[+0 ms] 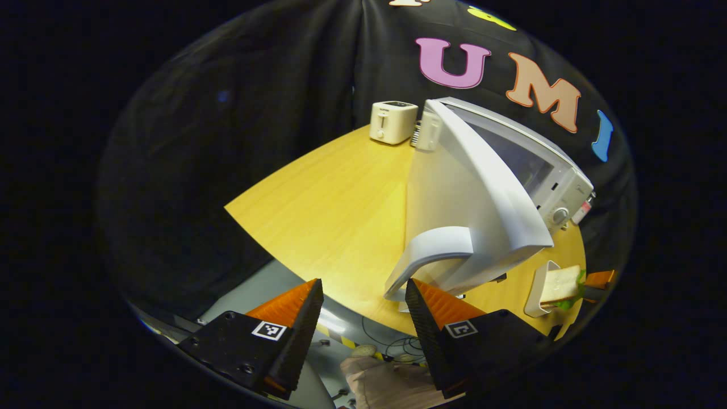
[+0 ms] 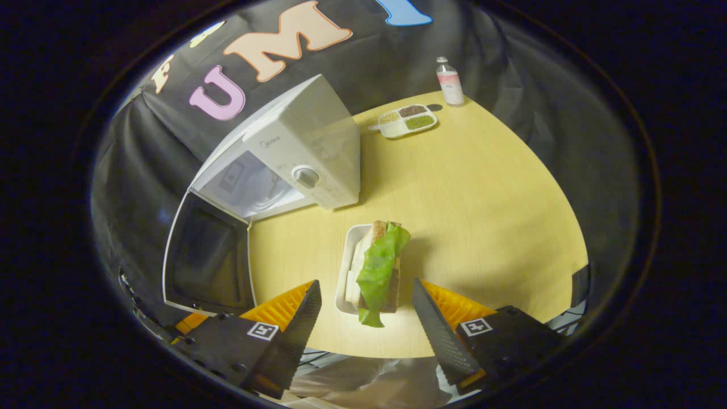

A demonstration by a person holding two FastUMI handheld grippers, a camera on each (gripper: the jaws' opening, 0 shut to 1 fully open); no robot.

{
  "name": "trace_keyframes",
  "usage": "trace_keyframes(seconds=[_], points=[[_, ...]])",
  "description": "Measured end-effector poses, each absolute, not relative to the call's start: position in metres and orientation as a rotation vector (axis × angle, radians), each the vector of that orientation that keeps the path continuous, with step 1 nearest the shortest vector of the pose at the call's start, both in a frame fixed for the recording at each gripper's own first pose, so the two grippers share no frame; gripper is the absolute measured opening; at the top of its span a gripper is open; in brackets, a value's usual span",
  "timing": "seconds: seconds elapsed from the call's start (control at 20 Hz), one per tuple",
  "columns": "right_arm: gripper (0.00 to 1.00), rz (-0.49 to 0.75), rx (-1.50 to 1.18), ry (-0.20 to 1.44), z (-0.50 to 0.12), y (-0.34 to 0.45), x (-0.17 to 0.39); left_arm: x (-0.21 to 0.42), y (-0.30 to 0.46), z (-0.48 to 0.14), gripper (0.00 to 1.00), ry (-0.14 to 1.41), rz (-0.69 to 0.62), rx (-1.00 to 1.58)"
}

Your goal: Open the microwave oven with the left hand, put the food in, and close the microwave oven.

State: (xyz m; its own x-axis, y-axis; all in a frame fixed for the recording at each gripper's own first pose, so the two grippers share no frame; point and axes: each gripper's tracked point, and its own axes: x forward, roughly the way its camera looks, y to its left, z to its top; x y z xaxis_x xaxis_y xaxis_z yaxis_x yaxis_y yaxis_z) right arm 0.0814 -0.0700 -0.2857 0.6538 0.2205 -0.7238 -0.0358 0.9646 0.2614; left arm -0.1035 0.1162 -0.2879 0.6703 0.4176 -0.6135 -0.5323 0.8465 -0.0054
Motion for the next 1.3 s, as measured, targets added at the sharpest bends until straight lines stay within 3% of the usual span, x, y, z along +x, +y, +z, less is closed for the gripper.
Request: trace_keyframes(seconds=[0.1,0.15,0.55,0.6,0.8,0.95,1.05,1.15,1.2,1.3], points=[[0.90,0.157,0.226,0.880,-0.297,-0.069,0.084,-0.117,0.122,-0.279,0.82,0.627,0.575,-0.175],[0.99,0.162,0.224,0.898,-0.302,-0.069,0.084,-0.124,0.124,-0.274,0.82,0.620,0.590,-0.168],[0.99,0.219,0.235,1.030,-0.333,-0.056,0.086,-0.149,0.127,-0.200,0.83,0.397,0.782,-0.137],[0.90,0.217,0.242,1.034,-0.334,-0.056,0.089,-0.149,0.123,-0.187,0.83,0.352,0.794,-0.140],[0.87,0.216,0.287,1.059,-0.340,-0.049,0.098,-0.146,0.117,-0.148,0.95,0.220,0.825,-0.173],[0.87,0.193,0.313,1.080,-0.348,-0.050,0.101,-0.142,0.114,-0.133,0.96,0.186,0.823,-0.178],[0.69,0.180,0.348,1.100,-0.354,-0.049,0.101,-0.138,0.114,-0.128,0.96,0.178,0.812,-0.161],[0.66,0.157,0.373,1.101,-0.357,-0.052,0.105,-0.133,0.113,-0.123,0.96,0.178,0.805,-0.148],[0.45,0.161,0.391,1.107,-0.354,-0.049,0.101,-0.128,0.113,-0.123,0.96,0.177,0.799,-0.145],[0.40,0.155,0.390,1.091,-0.352,-0.051,0.102,-0.123,0.110,-0.126,0.96,0.189,0.783,-0.146]])
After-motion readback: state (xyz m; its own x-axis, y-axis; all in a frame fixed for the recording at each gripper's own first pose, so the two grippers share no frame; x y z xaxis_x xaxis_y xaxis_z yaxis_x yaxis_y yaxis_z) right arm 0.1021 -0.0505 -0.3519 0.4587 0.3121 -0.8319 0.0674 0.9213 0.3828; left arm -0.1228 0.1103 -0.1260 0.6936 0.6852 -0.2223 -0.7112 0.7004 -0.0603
